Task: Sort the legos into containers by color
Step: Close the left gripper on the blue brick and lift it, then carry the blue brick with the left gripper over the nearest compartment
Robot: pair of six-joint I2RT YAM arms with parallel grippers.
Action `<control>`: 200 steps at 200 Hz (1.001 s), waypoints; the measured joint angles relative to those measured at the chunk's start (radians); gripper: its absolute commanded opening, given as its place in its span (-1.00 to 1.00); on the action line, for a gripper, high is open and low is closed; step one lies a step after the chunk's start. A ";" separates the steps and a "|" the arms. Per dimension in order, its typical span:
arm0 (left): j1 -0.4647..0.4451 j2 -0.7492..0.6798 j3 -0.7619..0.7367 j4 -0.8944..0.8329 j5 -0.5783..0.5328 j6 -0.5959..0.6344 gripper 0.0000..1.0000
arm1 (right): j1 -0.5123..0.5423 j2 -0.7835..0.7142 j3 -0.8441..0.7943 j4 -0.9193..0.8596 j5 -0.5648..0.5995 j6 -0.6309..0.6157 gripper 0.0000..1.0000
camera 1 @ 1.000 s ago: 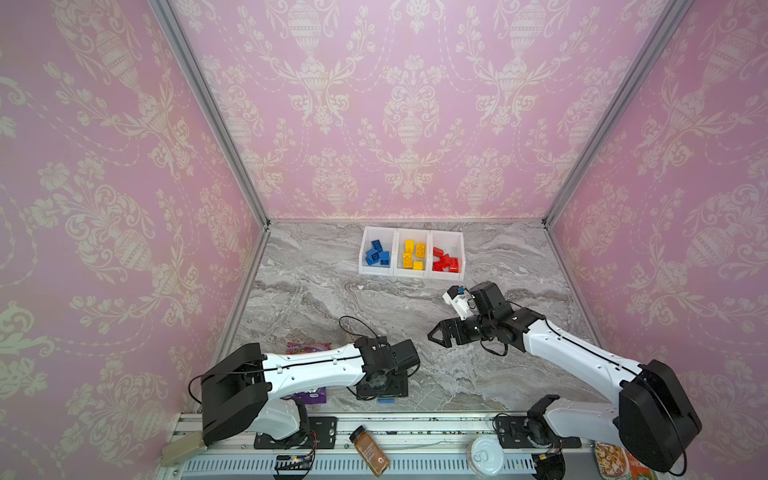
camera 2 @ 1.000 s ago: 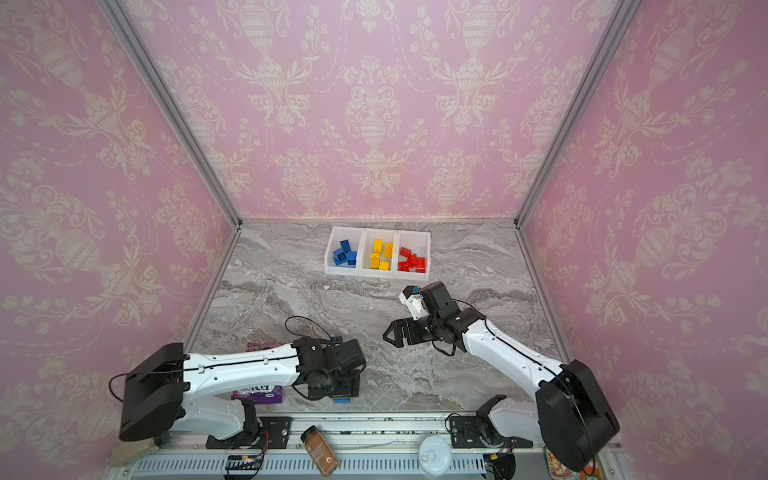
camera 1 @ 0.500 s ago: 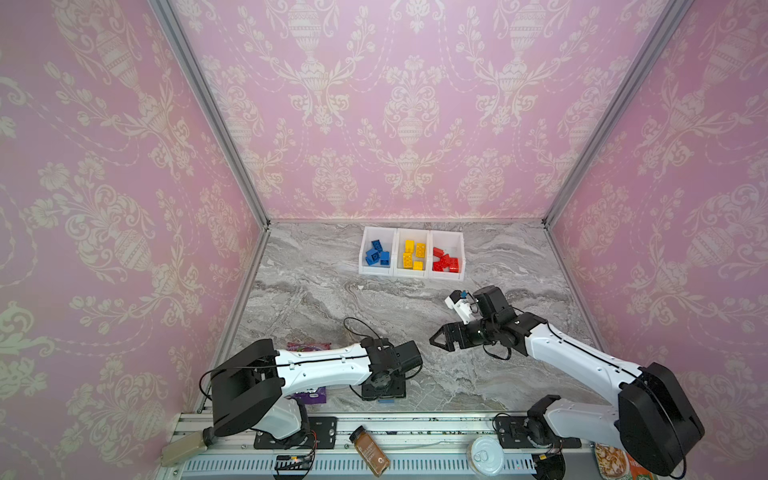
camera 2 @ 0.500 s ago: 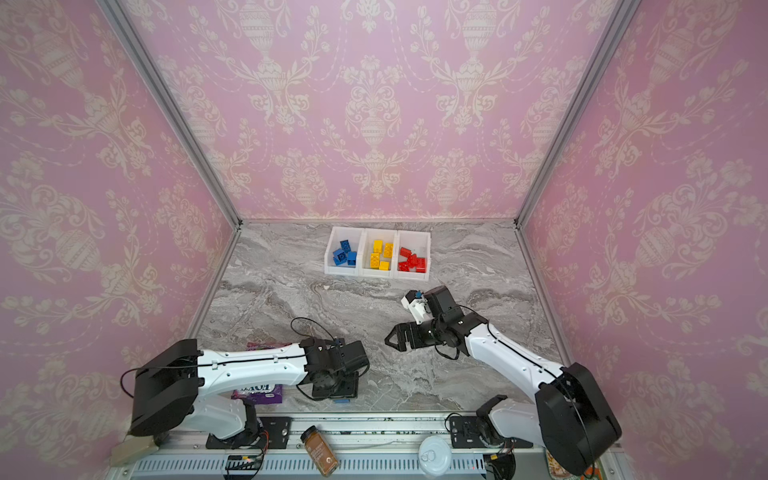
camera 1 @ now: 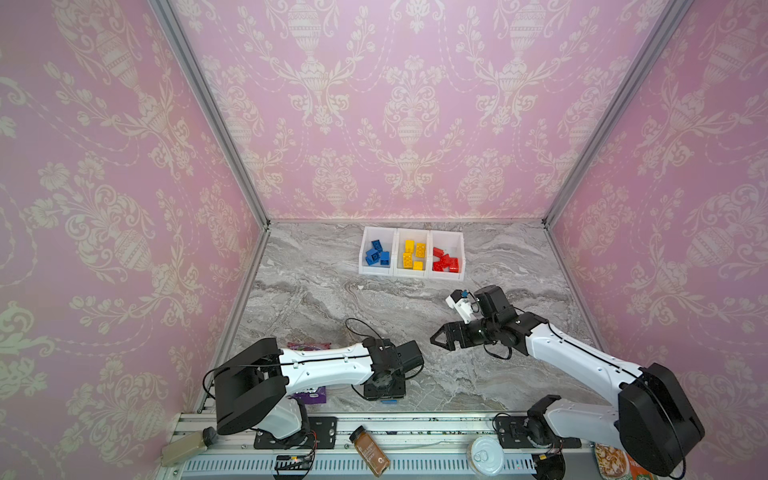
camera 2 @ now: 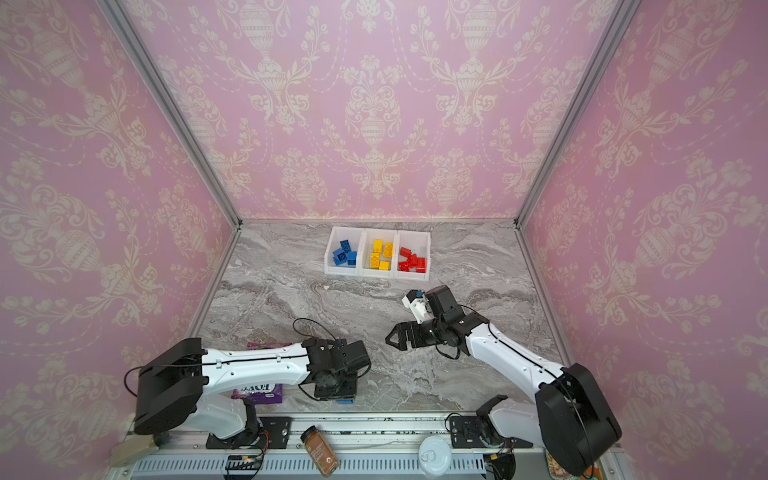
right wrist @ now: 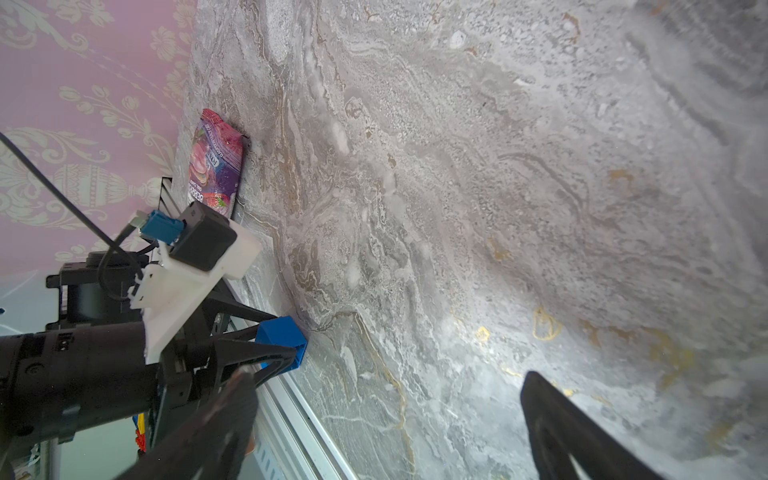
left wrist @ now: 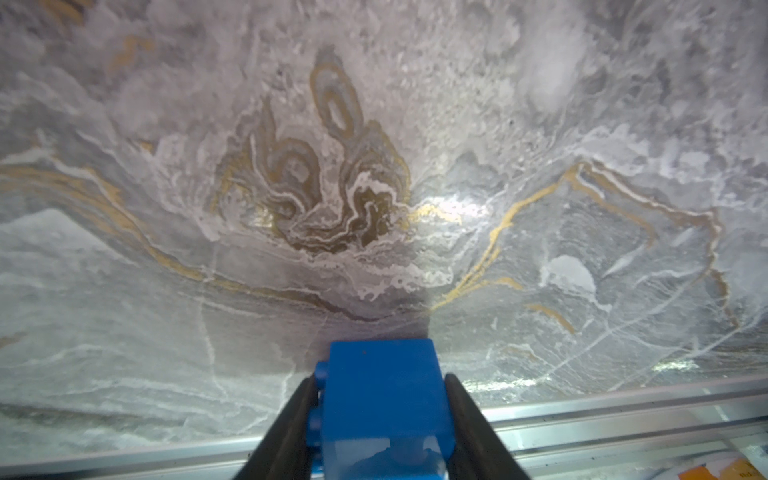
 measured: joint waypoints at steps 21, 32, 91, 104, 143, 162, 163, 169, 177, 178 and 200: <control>0.000 0.011 0.013 -0.014 0.000 0.002 -0.20 | -0.003 -0.011 -0.003 0.001 0.000 0.000 1.00; 0.000 0.013 0.020 -0.026 -0.001 0.004 -0.20 | -0.003 -0.014 -0.003 0.002 0.000 0.000 1.00; 0.079 -0.011 0.058 -0.086 -0.031 0.045 -0.25 | -0.013 -0.021 -0.003 0.004 -0.011 0.001 1.00; 0.122 -0.031 0.076 -0.101 -0.048 0.067 -0.25 | -0.017 -0.025 -0.003 0.006 -0.015 0.001 1.00; 0.282 -0.059 0.185 -0.131 -0.104 0.185 -0.25 | -0.022 -0.045 -0.011 0.011 -0.018 0.013 1.00; 0.360 -0.050 0.260 -0.146 -0.128 0.265 -0.25 | -0.022 -0.058 -0.014 0.015 -0.018 0.023 1.00; 0.365 -0.049 0.267 -0.146 -0.128 0.271 -0.25 | -0.022 -0.059 -0.014 0.015 -0.018 0.023 1.00; 0.390 -0.041 0.294 -0.150 -0.135 0.298 -0.25 | -0.022 -0.063 -0.014 0.015 -0.018 0.024 1.00; 0.422 -0.026 0.333 -0.151 -0.145 0.330 -0.25 | -0.022 -0.068 -0.014 0.017 -0.018 0.026 1.00; 0.427 -0.023 0.341 -0.151 -0.145 0.335 -0.25 | -0.022 -0.068 -0.014 0.017 -0.018 0.026 1.00; 0.512 0.047 0.463 -0.148 -0.163 0.427 -0.25 | -0.024 -0.082 -0.020 0.023 -0.018 0.032 1.00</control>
